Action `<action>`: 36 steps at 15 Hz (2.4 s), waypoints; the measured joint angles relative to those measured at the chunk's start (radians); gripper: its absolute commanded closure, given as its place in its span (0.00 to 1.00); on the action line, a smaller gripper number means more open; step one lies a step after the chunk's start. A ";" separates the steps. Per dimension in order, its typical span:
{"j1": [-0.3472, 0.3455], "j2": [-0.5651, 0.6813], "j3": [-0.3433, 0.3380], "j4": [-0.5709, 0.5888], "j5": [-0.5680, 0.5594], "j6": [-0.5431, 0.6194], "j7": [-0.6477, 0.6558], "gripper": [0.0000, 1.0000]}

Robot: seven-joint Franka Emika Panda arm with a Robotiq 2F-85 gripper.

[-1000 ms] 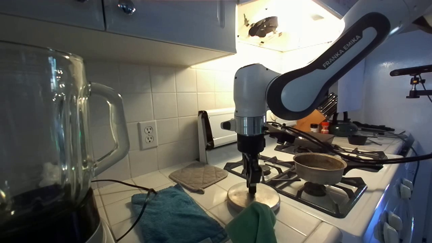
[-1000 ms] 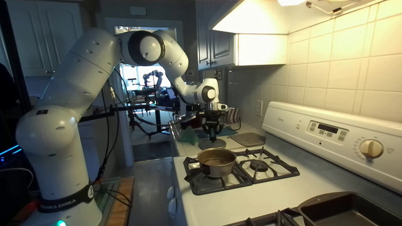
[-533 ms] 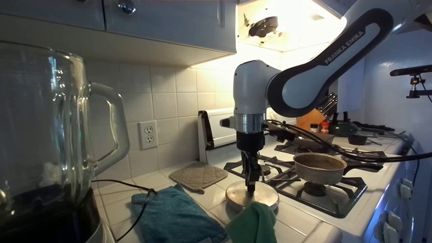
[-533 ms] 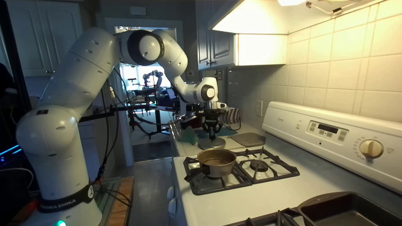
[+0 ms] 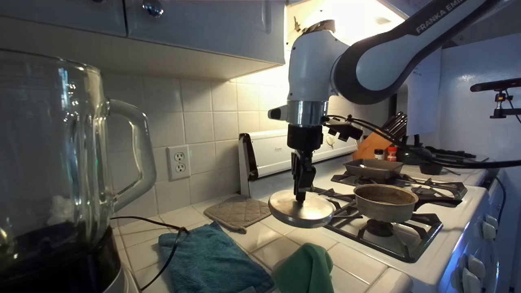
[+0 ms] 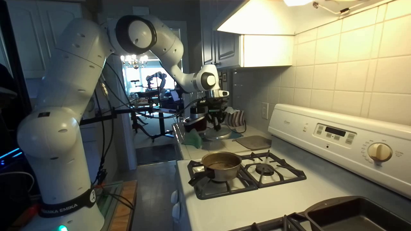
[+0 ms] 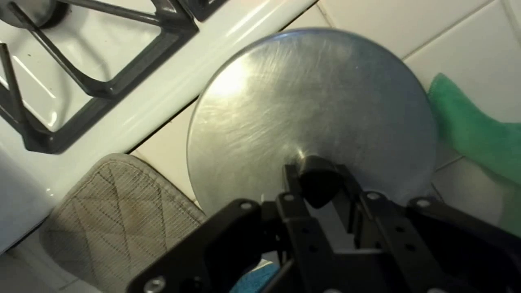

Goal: Put the silver lid on the silver pot then use the green towel to move the pot to the right and place the towel back on the counter.

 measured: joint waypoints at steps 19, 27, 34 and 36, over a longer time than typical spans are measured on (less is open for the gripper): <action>-0.219 -0.319 -0.074 -0.363 0.006 -0.001 0.128 0.94; -0.254 -0.433 -0.089 -0.526 0.017 0.053 0.206 0.94; -0.284 -0.458 -0.113 -0.600 0.022 0.161 0.223 0.94; -0.287 -0.458 -0.114 -0.610 0.023 0.166 0.224 0.94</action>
